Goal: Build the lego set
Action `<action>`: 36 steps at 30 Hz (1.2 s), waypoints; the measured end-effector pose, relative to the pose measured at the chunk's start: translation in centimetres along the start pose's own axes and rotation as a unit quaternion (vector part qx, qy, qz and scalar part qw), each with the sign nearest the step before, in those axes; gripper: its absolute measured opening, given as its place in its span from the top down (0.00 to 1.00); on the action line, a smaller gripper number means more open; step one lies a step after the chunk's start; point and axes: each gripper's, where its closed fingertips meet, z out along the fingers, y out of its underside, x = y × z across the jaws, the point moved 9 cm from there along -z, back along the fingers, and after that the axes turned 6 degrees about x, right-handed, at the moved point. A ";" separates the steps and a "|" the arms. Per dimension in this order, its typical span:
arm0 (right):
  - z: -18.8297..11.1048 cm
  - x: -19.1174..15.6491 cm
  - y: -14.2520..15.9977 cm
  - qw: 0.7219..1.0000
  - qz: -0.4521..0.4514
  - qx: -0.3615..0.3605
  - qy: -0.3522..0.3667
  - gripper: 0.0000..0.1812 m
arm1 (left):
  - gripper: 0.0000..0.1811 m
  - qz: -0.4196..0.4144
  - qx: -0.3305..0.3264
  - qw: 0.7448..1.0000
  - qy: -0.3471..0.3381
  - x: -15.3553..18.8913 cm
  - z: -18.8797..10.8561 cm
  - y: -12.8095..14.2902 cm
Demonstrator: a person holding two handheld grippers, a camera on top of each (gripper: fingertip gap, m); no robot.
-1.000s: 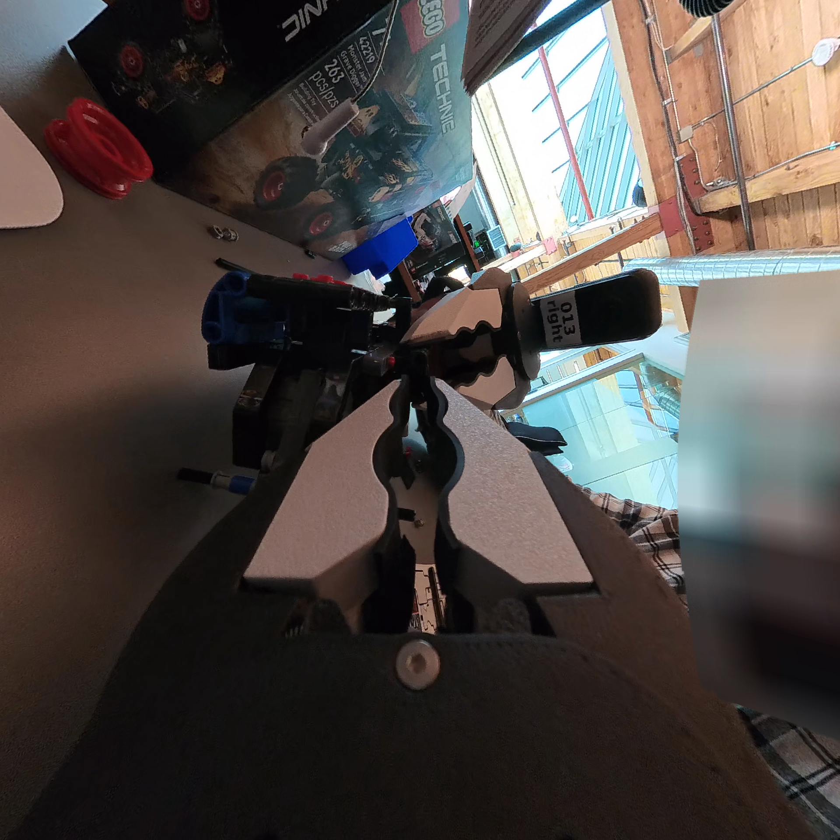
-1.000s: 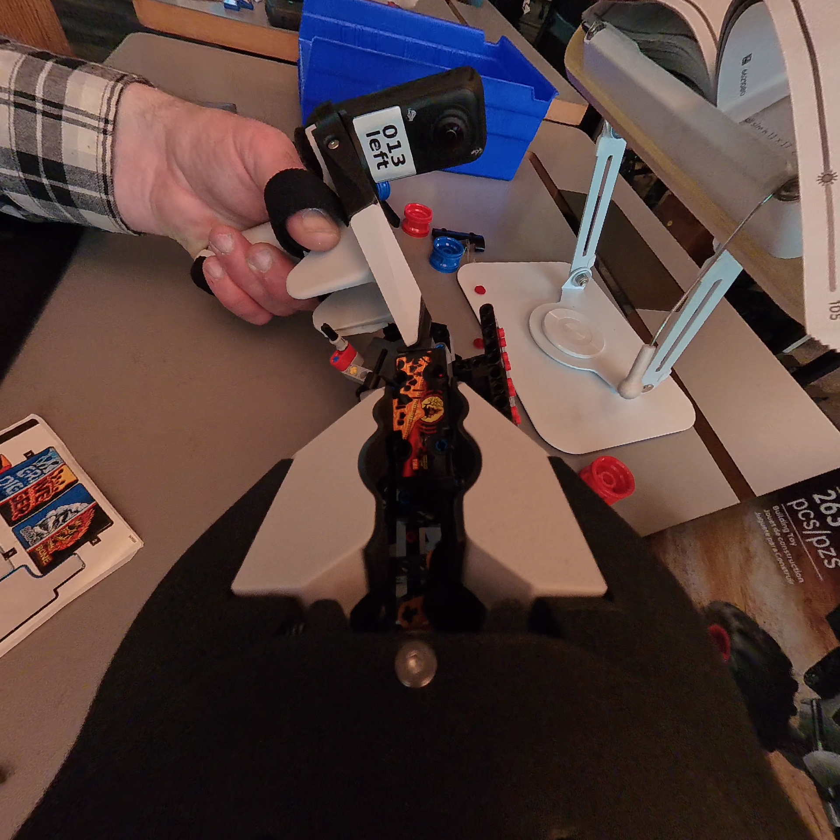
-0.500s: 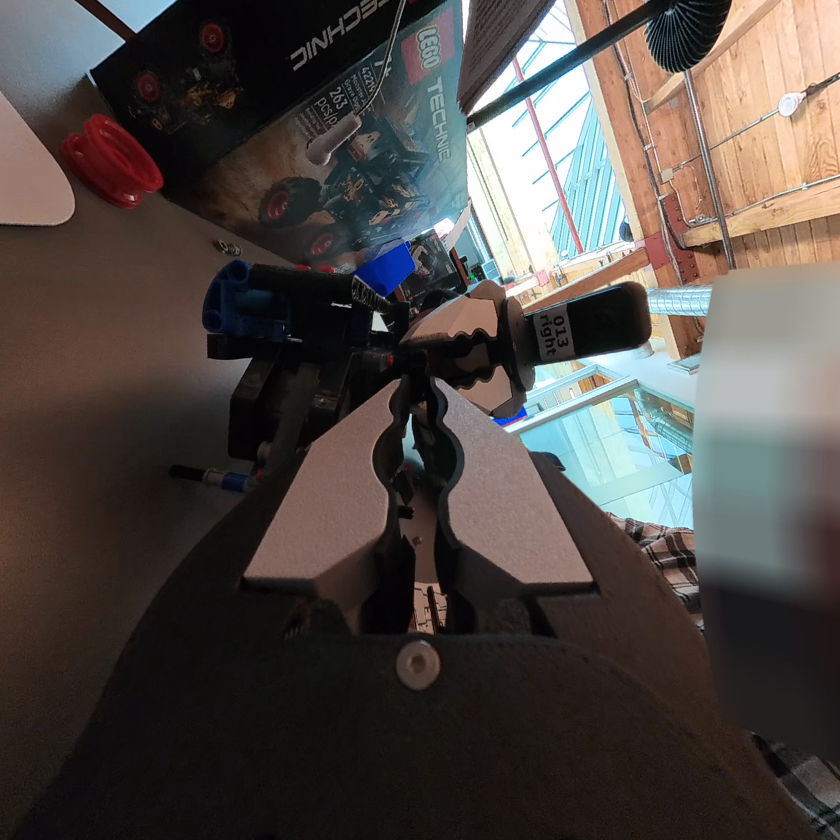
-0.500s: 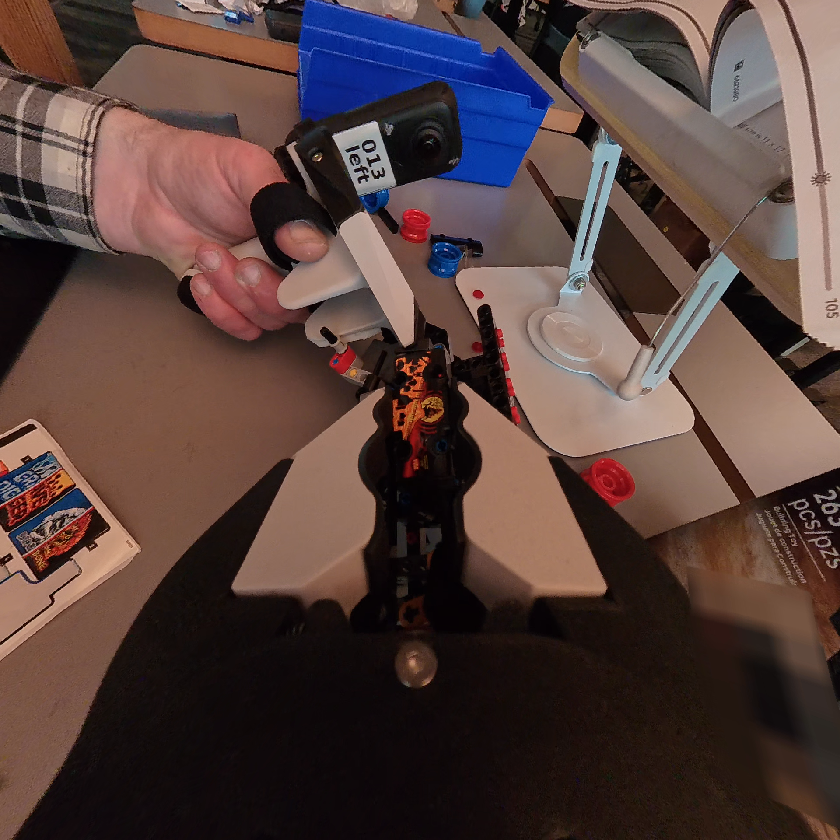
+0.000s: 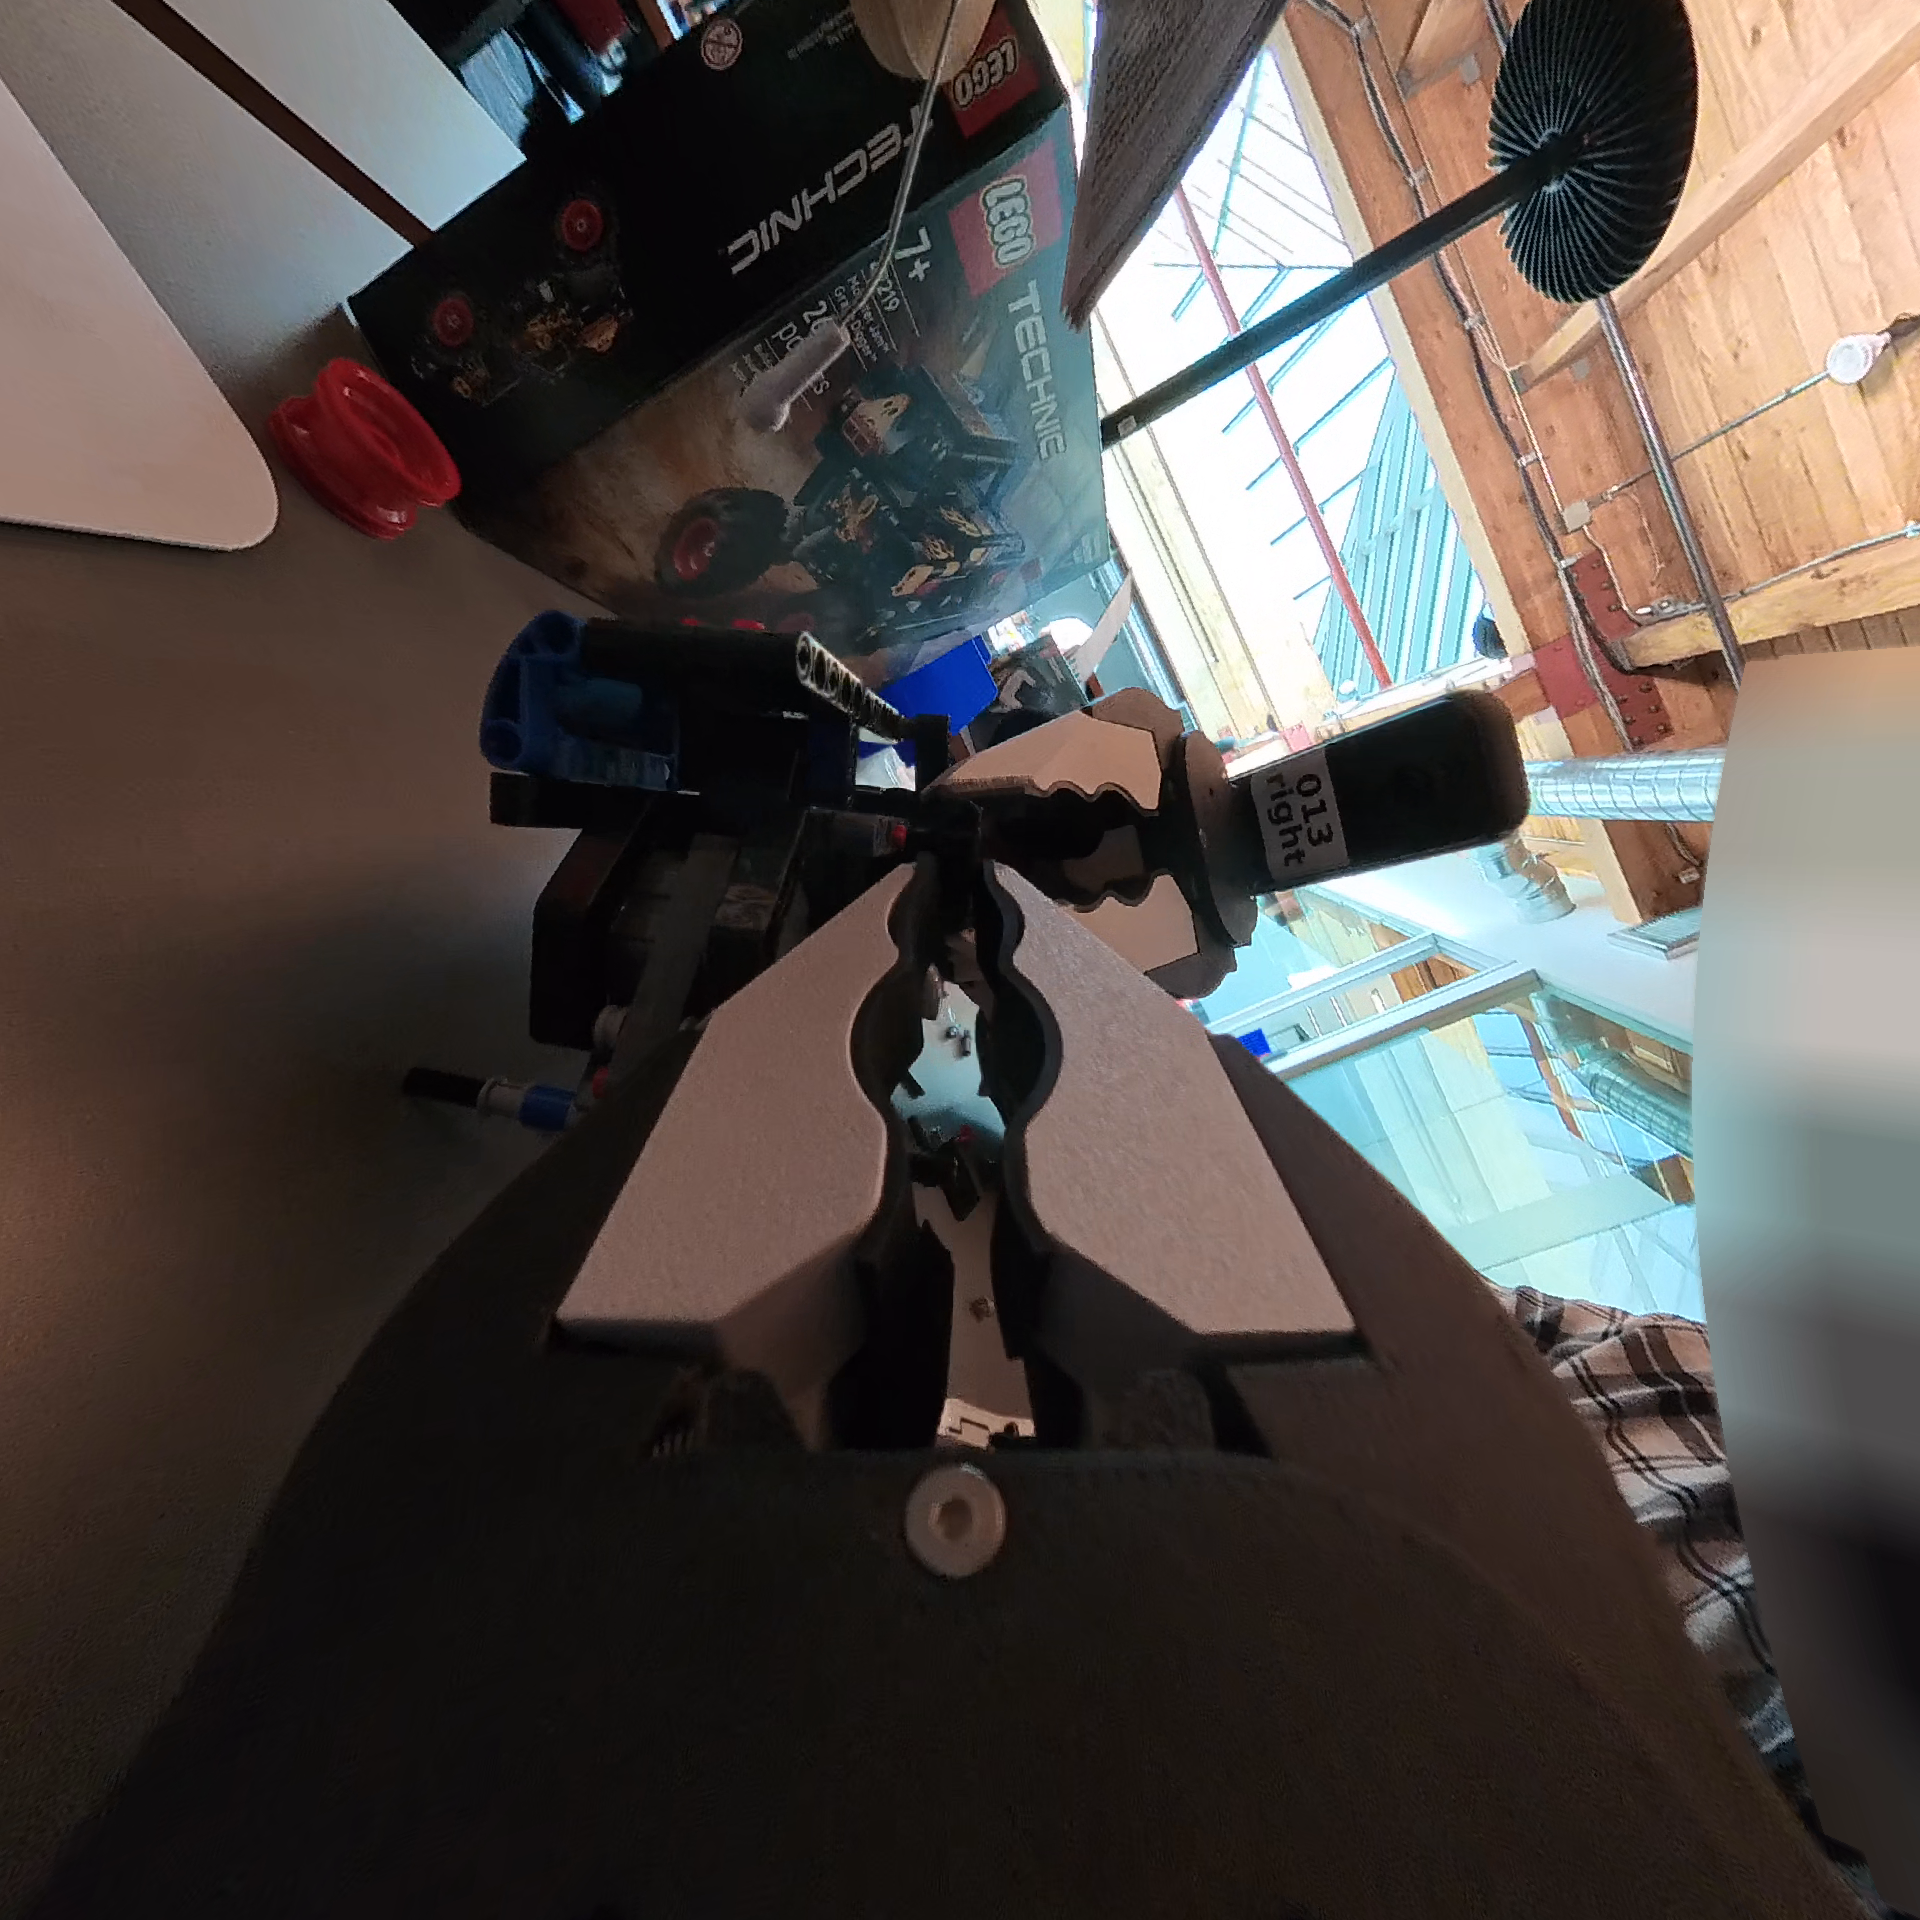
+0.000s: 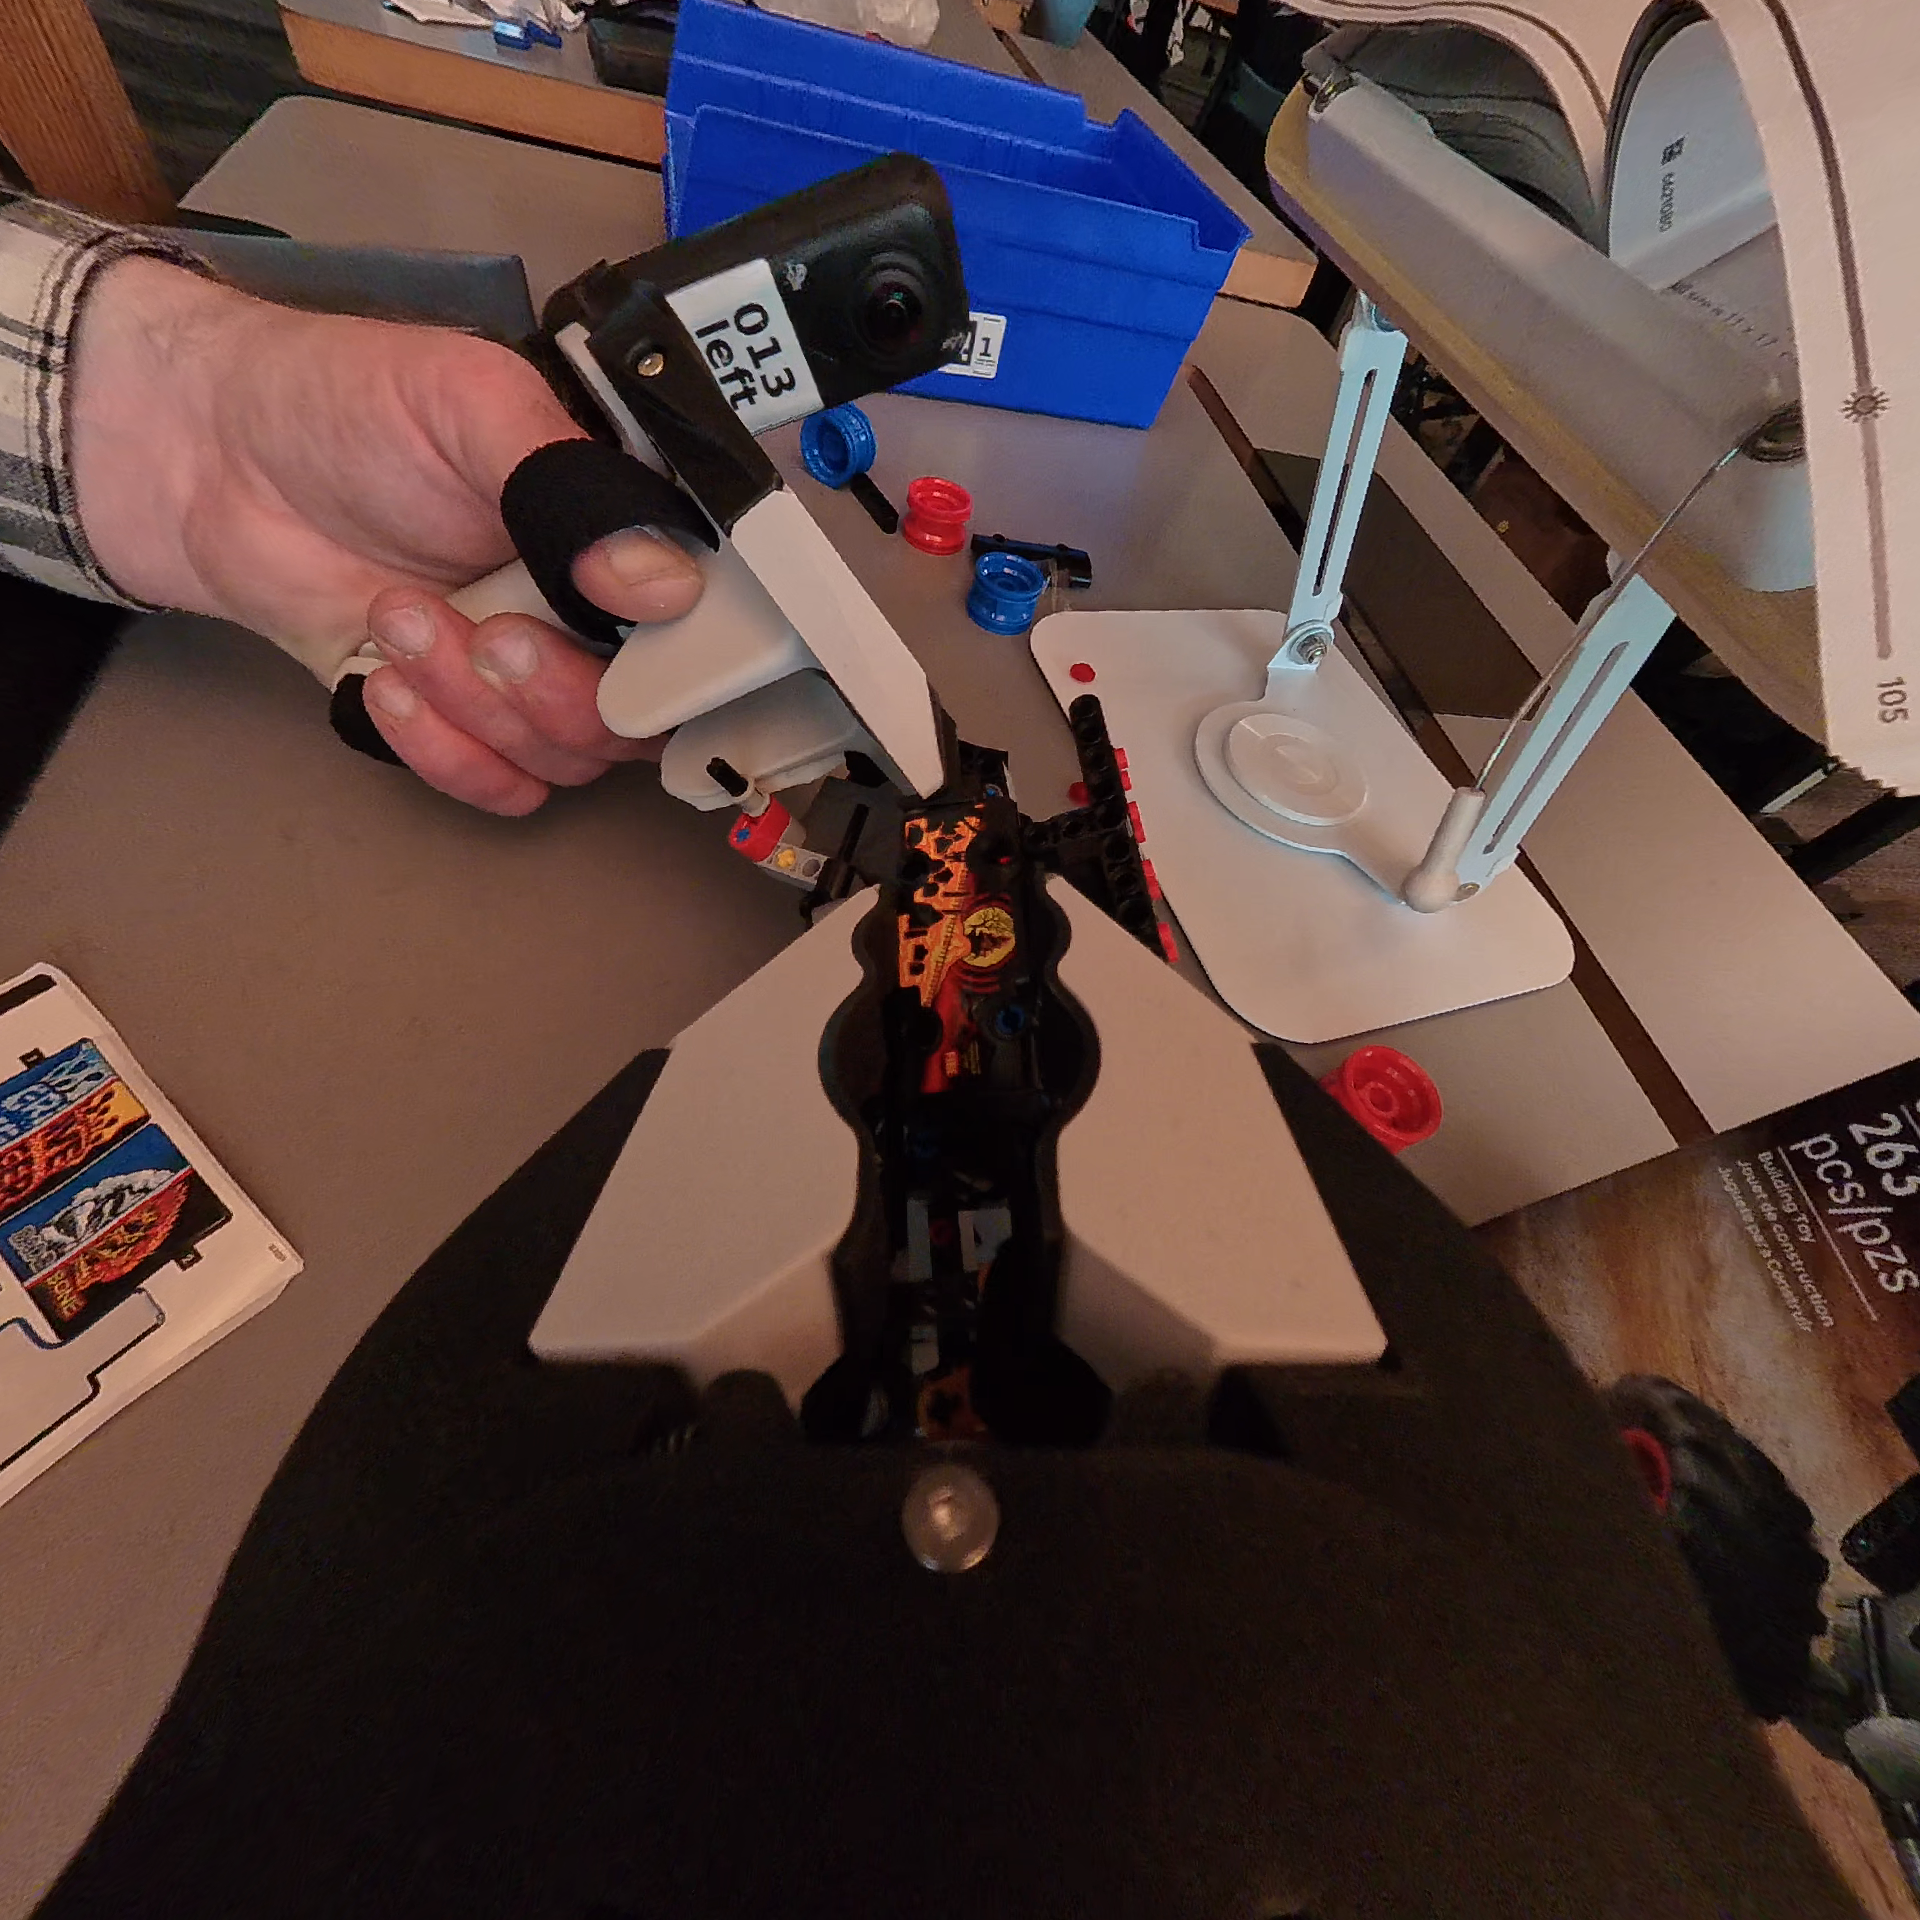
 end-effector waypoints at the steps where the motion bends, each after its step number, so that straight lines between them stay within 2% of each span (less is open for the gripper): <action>1: 0.0 0.0 0.0 1.000 0.000 0.000 0.000 0.88 | 0.97 0.000 0.004 1.000 -0.002 0.0 0.0 0.1; 9: 0.0 -0.1 0.1 1.000 -0.004 0.001 0.004 0.88 | 0.97 0.019 0.017 1.000 -0.019 0.3 0.0 0.3; 14: 0.2 -0.1 0.0 1.000 -0.010 0.006 0.009 0.88 | 0.98 0.007 -0.010 1.000 0.002 -0.1 -0.1 -0.4; 21: 0.1 -0.1 0.1 1.000 -0.011 0.011 0.012 0.88 | 0.97 -0.013 -0.002 1.000 0.021 -0.4 -0.3 -0.3; 36: 0.3 -0.4 0.2 0.999 -0.031 0.004 0.024 0.88 | 0.97 0.016 0.028 0.999 -0.017 -0.1 -0.1 0.3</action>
